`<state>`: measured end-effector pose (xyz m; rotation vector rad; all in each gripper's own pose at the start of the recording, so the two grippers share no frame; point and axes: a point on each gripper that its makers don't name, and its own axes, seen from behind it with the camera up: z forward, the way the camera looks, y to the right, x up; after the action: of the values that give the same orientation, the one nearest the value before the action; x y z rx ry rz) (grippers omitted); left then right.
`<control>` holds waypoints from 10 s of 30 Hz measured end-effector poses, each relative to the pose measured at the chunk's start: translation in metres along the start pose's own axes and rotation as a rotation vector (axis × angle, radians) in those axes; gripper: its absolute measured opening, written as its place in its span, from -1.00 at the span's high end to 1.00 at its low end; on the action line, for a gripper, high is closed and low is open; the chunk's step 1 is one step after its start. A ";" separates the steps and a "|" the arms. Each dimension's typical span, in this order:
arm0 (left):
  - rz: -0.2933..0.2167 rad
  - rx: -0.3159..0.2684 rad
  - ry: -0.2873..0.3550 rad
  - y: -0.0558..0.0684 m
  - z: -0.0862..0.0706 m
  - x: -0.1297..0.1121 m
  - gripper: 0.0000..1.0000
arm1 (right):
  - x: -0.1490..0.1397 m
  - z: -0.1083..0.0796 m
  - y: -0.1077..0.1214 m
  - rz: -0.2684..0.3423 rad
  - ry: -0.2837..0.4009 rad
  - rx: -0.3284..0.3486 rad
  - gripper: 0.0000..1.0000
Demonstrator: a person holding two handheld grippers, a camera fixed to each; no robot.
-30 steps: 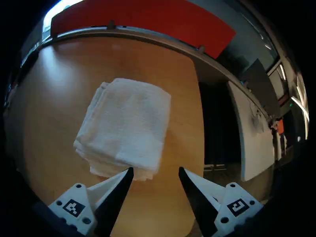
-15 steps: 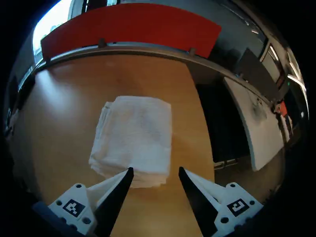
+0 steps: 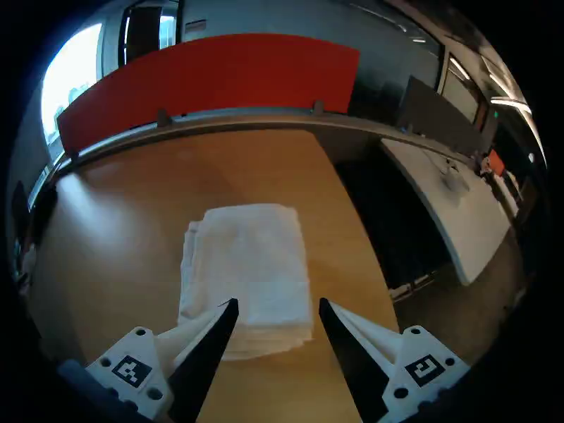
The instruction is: Fold towel
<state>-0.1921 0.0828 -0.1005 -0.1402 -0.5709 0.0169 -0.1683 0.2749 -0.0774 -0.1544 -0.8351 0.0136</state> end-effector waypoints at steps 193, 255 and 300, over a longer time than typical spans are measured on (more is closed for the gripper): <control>-0.095 0.151 0.623 -0.071 0.074 0.079 -0.98 | 0.124 -0.087 -0.334 -0.092 0.789 0.213 -0.99; -0.096 0.152 0.625 -0.070 0.078 0.074 -0.98 | 0.037 0.029 -0.281 0.003 0.833 0.172 -0.99; -0.096 0.152 0.625 -0.069 0.078 0.075 -0.98 | 0.029 0.025 -0.283 -0.004 0.850 0.183 -0.99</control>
<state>-0.1733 0.0281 0.0143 0.0334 0.0494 -0.0746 -0.1806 0.0009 0.0007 0.0218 0.0160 0.0181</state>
